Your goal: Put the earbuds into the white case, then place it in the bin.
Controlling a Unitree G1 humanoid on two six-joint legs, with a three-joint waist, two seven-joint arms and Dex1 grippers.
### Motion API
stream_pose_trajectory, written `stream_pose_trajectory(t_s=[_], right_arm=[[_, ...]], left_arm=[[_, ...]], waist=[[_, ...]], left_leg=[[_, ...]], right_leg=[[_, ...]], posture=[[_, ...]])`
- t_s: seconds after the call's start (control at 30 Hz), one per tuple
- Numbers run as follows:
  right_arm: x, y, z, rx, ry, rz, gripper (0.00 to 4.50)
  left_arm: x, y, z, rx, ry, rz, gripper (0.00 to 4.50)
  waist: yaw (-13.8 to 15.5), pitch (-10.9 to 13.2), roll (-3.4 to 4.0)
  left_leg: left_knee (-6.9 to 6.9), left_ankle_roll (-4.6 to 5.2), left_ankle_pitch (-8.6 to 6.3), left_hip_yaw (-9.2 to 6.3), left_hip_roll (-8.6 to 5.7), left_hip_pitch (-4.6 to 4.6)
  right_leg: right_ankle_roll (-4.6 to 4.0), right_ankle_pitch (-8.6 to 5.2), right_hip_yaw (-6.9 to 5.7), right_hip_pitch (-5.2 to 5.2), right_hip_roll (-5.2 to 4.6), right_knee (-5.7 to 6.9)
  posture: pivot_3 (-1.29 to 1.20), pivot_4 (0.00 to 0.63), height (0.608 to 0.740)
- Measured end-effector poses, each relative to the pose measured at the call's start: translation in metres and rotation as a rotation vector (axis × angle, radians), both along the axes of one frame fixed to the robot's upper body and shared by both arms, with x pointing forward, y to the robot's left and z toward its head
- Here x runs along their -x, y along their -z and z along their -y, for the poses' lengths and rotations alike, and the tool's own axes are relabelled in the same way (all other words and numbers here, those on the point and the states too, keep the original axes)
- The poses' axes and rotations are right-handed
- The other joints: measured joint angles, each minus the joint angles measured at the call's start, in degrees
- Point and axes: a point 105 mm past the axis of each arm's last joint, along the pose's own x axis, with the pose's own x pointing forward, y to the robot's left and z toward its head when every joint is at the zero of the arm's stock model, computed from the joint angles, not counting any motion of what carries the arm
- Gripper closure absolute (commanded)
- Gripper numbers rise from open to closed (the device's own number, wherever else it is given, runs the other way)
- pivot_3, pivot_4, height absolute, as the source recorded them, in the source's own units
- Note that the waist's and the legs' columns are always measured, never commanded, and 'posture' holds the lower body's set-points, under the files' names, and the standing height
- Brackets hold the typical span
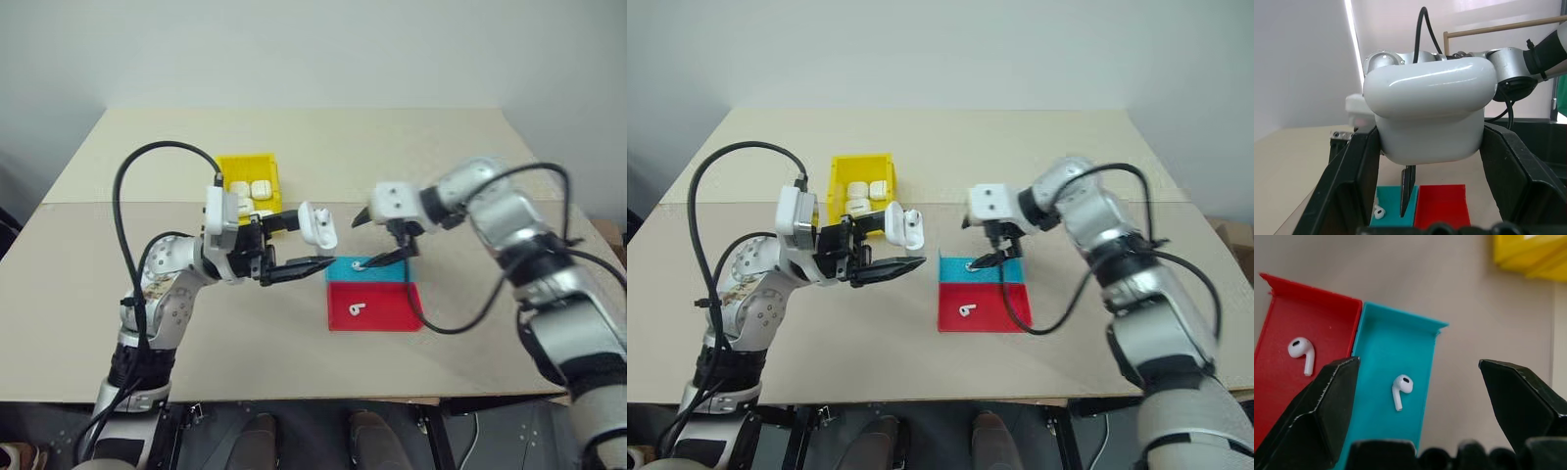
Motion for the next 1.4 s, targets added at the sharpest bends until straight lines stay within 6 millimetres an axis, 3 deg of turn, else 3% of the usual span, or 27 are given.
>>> stream_pose_trajectory(t_s=[0.23,0.4,1.2,1.3,1.4], right_arm=[[-0.014,0.017,-0.002,0.186,0.048,-0.031,0.02],[-0.019,0.033,-0.001,0.264,0.072,-0.05,1.59],[-0.021,0.044,-0.006,0.302,0.047,-0.041,1.59],[-0.021,0.045,-0.006,0.305,0.042,-0.041,2.2],[-0.021,0.046,-0.007,0.31,0.035,-0.04,3.23]], left_arm=[[-0.001,0.0,-0.006,-0.008,-0.036,0.003,1.72],[-0.002,-0.001,-0.007,-0.006,-0.046,0.003,1.72],[-0.002,-0.004,-0.007,-0.007,-0.061,0.014,1.72],[-0.002,-0.003,-0.008,-0.007,-0.063,0.014,1.72],[-0.001,-0.002,-0.008,-0.007,-0.065,0.011,1.72]], waist=[[0.4,0.0,0.02],[0.1,0.0,0.03],[-0.1,0.0,0.05],[-0.1,0.0,0.05],[-0.1,0.0,0.06]], left_leg=[[0.01,-0.11,0.06,-0.05,-0.06,-0.41],[0.0,-0.11,0.07,-0.05,-0.06,-0.4],[-0.01,-0.12,0.07,-0.07,-0.06,-0.37],[-0.01,-0.12,0.07,-0.07,-0.06,-0.36],[-0.01,-0.13,0.07,-0.07,-0.06,-0.35]], right_leg=[[-0.01,0.01,0.02,-0.49,-0.07,0.2],[-0.02,0.02,0.02,-0.52,-0.05,0.21],[-0.03,0.03,0.02,-0.5,-0.05,0.23],[-0.03,0.03,0.02,-0.5,-0.05,0.24],[-0.03,0.03,0.02,-0.5,-0.05,0.24]], posture=[[0.0,0.15,0.74],[0.0,0.15,0.74],[0.0,0.15,0.74],[0.0,0.15,0.74],[0.0,0.15,0.74]])
